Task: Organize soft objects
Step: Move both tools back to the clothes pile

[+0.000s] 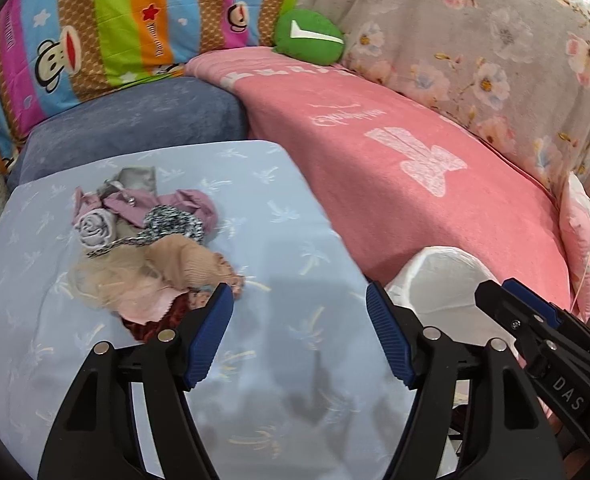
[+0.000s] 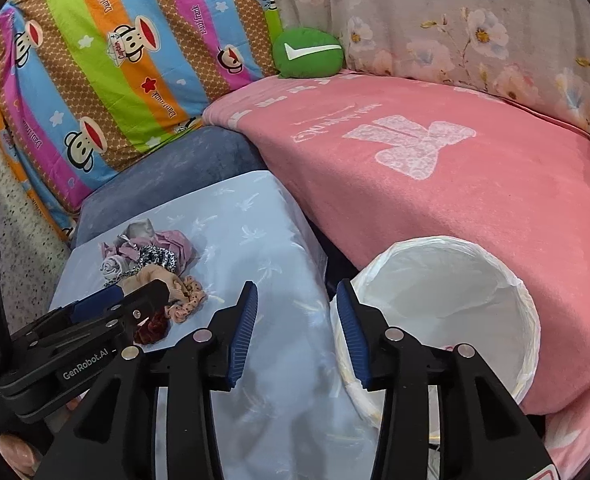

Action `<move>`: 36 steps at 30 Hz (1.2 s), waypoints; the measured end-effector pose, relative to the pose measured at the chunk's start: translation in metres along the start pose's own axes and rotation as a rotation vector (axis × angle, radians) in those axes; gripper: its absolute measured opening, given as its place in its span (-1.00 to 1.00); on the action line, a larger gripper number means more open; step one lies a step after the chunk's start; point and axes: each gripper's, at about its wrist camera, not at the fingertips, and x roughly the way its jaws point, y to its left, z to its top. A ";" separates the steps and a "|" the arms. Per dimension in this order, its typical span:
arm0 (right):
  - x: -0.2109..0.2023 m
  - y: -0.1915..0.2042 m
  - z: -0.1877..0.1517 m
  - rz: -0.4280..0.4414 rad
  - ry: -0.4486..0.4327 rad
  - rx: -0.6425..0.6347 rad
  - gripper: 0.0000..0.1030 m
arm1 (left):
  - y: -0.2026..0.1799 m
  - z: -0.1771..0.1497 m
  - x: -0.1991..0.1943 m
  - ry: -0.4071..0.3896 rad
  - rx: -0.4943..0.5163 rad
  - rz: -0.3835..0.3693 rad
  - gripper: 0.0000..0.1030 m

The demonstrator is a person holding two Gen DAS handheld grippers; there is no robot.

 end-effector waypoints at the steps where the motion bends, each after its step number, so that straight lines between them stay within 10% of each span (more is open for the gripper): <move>1: 0.002 0.005 0.000 0.003 0.003 -0.006 -0.15 | 0.006 0.000 0.000 0.000 -0.011 0.007 0.32; 23: 0.069 0.109 0.002 0.095 0.083 -0.120 -0.10 | 0.147 -0.014 0.022 0.069 -0.258 0.150 0.35; 36: 0.135 0.160 0.024 0.153 0.142 -0.119 -0.10 | 0.188 -0.014 0.057 0.139 -0.329 0.087 0.33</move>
